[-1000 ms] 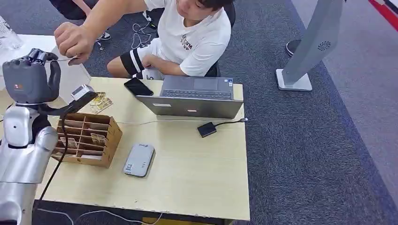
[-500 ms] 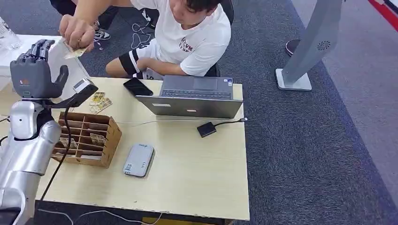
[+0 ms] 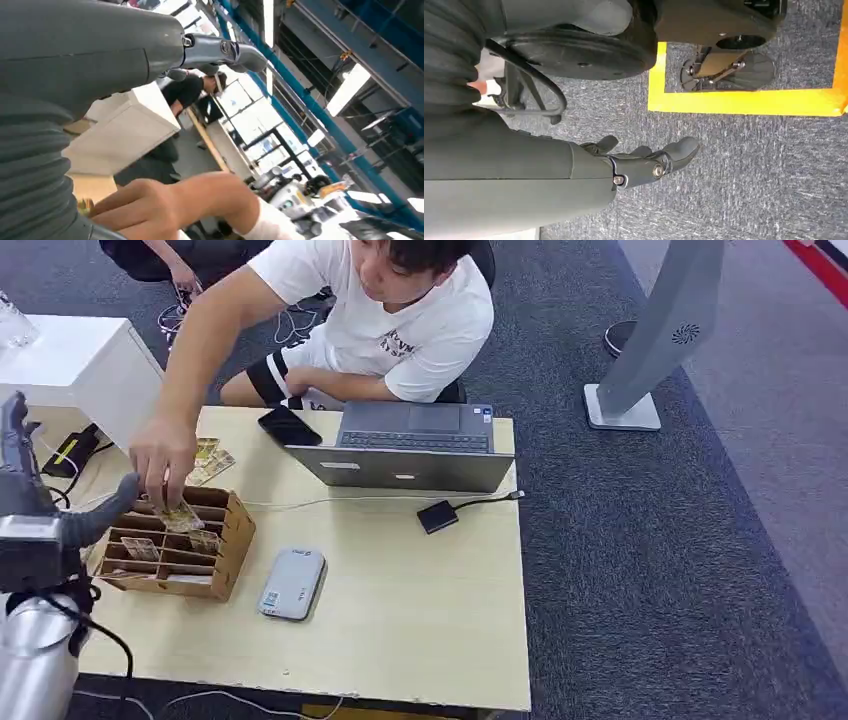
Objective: Pass the card to the sensor for recognition and then transmit it.
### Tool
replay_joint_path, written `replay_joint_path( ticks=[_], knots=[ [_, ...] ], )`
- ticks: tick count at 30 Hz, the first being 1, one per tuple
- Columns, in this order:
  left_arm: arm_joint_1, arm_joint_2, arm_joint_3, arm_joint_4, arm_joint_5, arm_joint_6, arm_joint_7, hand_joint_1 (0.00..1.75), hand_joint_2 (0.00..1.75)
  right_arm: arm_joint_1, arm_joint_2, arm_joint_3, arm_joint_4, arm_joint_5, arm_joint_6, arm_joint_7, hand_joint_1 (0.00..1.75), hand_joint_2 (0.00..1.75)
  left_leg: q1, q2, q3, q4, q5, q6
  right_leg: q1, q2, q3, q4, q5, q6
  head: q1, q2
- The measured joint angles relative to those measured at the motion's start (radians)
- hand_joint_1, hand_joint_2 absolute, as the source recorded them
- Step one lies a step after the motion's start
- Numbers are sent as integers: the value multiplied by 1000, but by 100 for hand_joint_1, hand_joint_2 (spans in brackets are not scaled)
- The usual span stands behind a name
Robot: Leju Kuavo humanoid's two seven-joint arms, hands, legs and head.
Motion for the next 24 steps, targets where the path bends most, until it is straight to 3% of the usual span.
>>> replay_joint_path(
  ticks=[2,5,8,10,12,14,18,19,21,23,24],
  knots=[
    [61,-21,92,-62,113,-105,-18,0,175,1,0,-8,0,-8,-4,-9,0,175,0,-3,-1,0,0,0,0,-3,2,0,-1,0,0,0],
    [151,-52,282,-114,402,-296,-5,0,175,7,0,-30,0,-29,-11,-30,0,175,0,0,0,-1,-2,-2,0,0,2,1,-1,0,0,0],
    [161,-101,568,-112,558,-529,105,0,175,10,0,-52,0,-34,-22,-42,0,175,2,-1,0,-1,-2,-2,1,-1,2,0,-2,-1,1,0],
    [146,-123,746,-78,611,-600,181,0,175,10,0,-60,0,-32,-28,-45,0,175,2,-2,0,-1,-2,-2,1,-1,2,0,-2,-1,0,0],
    [125,-141,891,-27,642,-597,215,0,175,13,0,-71,0,-32,-34,-45,0,175,2,-2,0,-1,-2,-2,1,-1,2,0,-2,-1,-1,0],
    [101,-154,1007,53,673,-552,226,0,175,17,0,-80,0,-31,-42,-43,0,175,2,-4,0,-1,-2,-2,1,-3,2,0,-3,-1,0,0],
    [85,-178,1145,192,695,-547,208,0,175,19,0,-88,1,-18,-42,-40,0,175,2,-5,0,-1,-2,-2,1,-5,3,0,-3,-2,1,0],
    [80,-181,1162,211,701,-524,211,0,175,19,0,-91,1,-17,-44,-38,0,175,2,-7,0,-1,-2,-2,1,-7,4,0,-4,-1,1,0],
    [61,-189,1205,271,721,-418,214,0,175,18,0,-96,1,-11,-48,-27,0,175,0,-10,0,-1,-2,-1,0,-10,5,0,-4,-1,1,0],
    [53,-197,1253,392,732,-330,155,0,175,19,0,-96,1,5,-55,-21,0,175,-3,-8,2,-1,-2,-1,-2,-8,5,0,-4,-1,0,0],
    [53,-202,1270,449,736,-332,124,0,175,20,0,-96,1,7,-56,-19,0,175,-2,-8,3,-1,-2,-1,-2,-8,5,0,-4,-1,-4,0]
  ],
)
